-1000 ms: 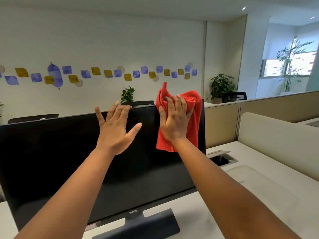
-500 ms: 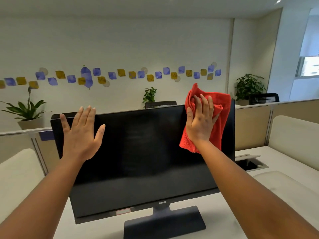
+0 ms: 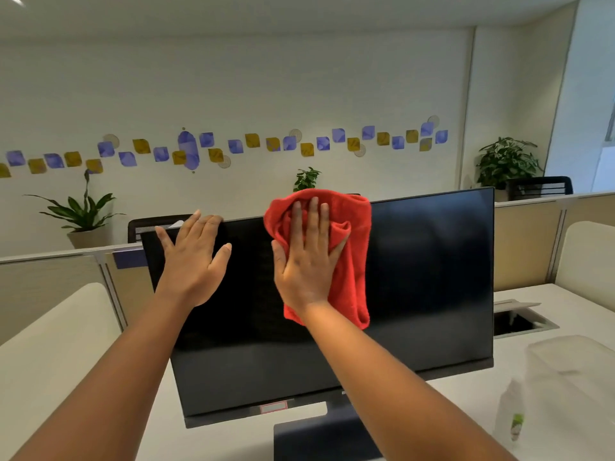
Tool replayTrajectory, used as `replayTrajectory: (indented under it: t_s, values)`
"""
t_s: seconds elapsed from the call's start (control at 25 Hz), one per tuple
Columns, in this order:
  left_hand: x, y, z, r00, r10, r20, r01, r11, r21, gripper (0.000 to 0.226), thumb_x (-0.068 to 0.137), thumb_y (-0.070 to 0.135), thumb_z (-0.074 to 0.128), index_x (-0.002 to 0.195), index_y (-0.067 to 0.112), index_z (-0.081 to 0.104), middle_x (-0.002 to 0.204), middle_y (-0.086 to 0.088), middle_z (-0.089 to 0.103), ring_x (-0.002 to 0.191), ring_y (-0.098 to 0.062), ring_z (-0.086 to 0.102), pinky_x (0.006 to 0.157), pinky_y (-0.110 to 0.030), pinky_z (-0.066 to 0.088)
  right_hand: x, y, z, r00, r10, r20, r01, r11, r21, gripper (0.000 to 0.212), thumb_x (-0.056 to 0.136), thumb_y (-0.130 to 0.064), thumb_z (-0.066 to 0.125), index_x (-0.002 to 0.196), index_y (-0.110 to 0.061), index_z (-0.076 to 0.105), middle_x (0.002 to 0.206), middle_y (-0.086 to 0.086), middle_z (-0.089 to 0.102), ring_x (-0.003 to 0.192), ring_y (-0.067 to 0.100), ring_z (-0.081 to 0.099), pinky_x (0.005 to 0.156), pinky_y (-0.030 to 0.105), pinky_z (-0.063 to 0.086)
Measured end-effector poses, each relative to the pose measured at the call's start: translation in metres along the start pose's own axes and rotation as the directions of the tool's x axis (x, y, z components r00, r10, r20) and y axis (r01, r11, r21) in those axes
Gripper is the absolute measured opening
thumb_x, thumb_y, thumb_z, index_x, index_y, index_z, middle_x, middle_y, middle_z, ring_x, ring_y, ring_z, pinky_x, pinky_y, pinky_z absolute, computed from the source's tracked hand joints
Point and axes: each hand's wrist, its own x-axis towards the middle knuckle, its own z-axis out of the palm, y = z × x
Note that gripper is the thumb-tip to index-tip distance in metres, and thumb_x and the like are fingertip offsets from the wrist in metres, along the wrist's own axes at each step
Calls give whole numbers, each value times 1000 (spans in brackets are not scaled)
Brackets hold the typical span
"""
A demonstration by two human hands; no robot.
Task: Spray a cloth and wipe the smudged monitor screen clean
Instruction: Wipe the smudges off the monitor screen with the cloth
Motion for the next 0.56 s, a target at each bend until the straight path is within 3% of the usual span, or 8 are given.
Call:
replayTrajectory:
  t_s: [0.2,0.32,0.44,0.56]
  values:
    - [-2,-2,-1,1000,26,17,-26,1000,16,67,76,34,27,140,13,27,151,-8,26,143,-16,5,109,-49,-19,-35,-1,11,948,-307,91,308,951,-8,56,91,-42,32,143,-21,27,151,3,27,141,20,12,109,59,4]
    - [-3,-1,-1,999,35,23,-37,997,70,67,81,42,19,143,16,21,154,-4,20,142,-11,-1,109,-48,-20,-61,30,7,884,-450,131,457,889,-34,54,91,-43,37,141,-29,29,150,-5,27,143,14,6,104,67,0]
    - [-5,1,-2,999,34,32,-39,985,166,68,83,51,8,144,21,12,156,2,10,137,-2,-12,103,-44,-30,-62,60,-2,897,-425,120,435,898,-73,52,90,-48,36,140,-38,26,149,-9,24,143,14,-4,98,73,-8]
    - [-3,3,-5,998,29,59,-39,983,180,69,83,52,4,144,22,10,156,3,8,136,0,-13,99,-43,-34,-38,67,-9,965,-255,56,259,962,-91,52,90,-50,32,140,-39,22,150,-6,19,142,15,-12,98,75,-7]
